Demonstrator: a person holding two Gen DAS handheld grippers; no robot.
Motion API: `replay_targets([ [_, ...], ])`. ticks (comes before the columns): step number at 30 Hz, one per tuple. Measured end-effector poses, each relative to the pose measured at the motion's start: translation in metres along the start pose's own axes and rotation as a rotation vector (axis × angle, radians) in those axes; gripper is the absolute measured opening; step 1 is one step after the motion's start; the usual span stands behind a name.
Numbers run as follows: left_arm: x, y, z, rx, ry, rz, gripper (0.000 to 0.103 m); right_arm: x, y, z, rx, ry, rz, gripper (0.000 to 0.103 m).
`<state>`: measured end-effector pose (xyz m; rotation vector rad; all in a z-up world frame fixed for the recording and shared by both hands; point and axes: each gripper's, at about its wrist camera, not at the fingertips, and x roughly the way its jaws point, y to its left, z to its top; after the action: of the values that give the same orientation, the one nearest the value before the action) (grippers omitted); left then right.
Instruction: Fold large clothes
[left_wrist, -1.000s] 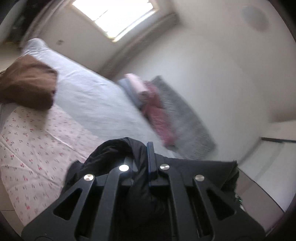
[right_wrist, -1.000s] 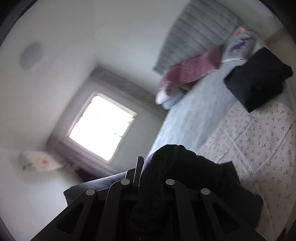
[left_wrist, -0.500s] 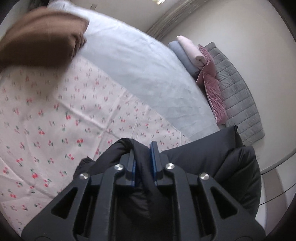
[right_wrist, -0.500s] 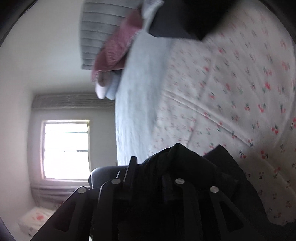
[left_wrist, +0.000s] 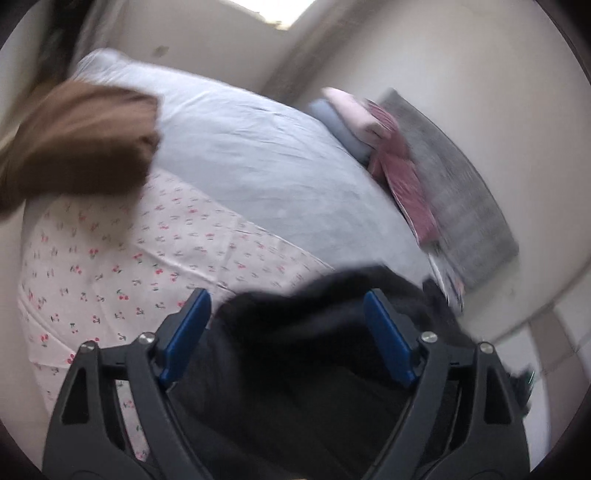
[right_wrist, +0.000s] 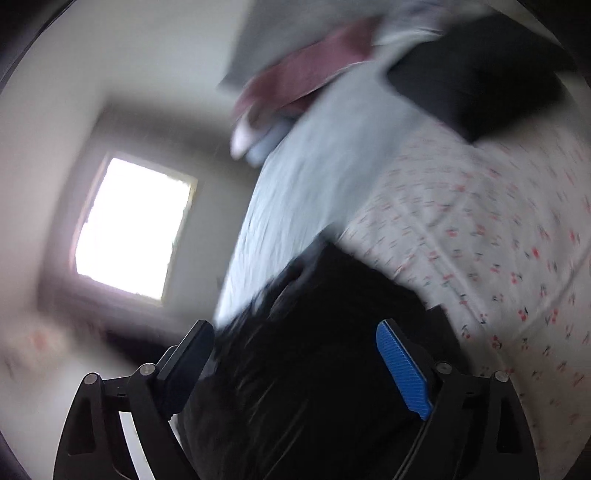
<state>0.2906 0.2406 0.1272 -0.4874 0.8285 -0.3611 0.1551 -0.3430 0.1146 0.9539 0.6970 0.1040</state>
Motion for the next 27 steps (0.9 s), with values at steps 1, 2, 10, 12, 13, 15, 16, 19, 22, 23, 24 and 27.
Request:
replay_targets([
  [1, -0.002, -0.017, -0.008, 0.046, 0.027, -0.02, 0.089, 0.007, 0.016, -0.008, -0.062, 0.037, -0.008, 0.092],
  [2, -0.002, -0.029, -0.015, 0.078, 0.053, -0.047, 0.092, 0.017, 0.032, -0.019, -0.13, 0.085, -0.016, 0.092],
  [10, 0.062, -0.105, -0.098, 0.343, 0.31, 0.018, 0.092, 0.089, 0.098, -0.096, -0.537, 0.194, -0.261, 0.078],
  [12, 0.069, -0.105, -0.1, 0.318, 0.3, 0.025, 0.05, 0.096, 0.103, -0.105, -0.57, 0.202, -0.222, 0.027],
  [13, 0.067, -0.107, -0.096, 0.309, 0.279, 0.017, 0.035, 0.096, 0.107, -0.107, -0.583, 0.193, -0.209, 0.019],
  [15, 0.058, -0.112, -0.085, 0.291, 0.231, -0.001, 0.008, 0.092, 0.113, -0.107, -0.607, 0.151, -0.209, 0.008],
  [16, 0.053, -0.116, -0.078, 0.283, 0.202, -0.009, 0.007, 0.088, 0.12, -0.106, -0.62, 0.116, -0.212, 0.007],
  [19, 0.037, -0.132, -0.057, 0.297, 0.093, -0.024, 0.005, 0.079, 0.138, -0.102, -0.646, 0.026, -0.216, 0.006],
  [22, 0.031, -0.146, -0.035, 0.295, 0.006, -0.046, 0.005, 0.067, 0.165, -0.087, -0.659, -0.106, -0.221, 0.005],
  [23, 0.032, -0.15, -0.027, 0.288, -0.015, -0.052, 0.006, 0.063, 0.172, -0.082, -0.658, -0.142, -0.22, 0.005],
  [24, 0.035, -0.152, -0.02, 0.283, -0.03, -0.056, 0.006, 0.061, 0.179, -0.076, -0.66, -0.181, -0.229, 0.005],
  [27, 0.055, -0.16, -0.003, 0.289, -0.073, -0.034, 0.006, 0.068, 0.197, -0.054, -0.678, -0.261, -0.283, 0.005],
])
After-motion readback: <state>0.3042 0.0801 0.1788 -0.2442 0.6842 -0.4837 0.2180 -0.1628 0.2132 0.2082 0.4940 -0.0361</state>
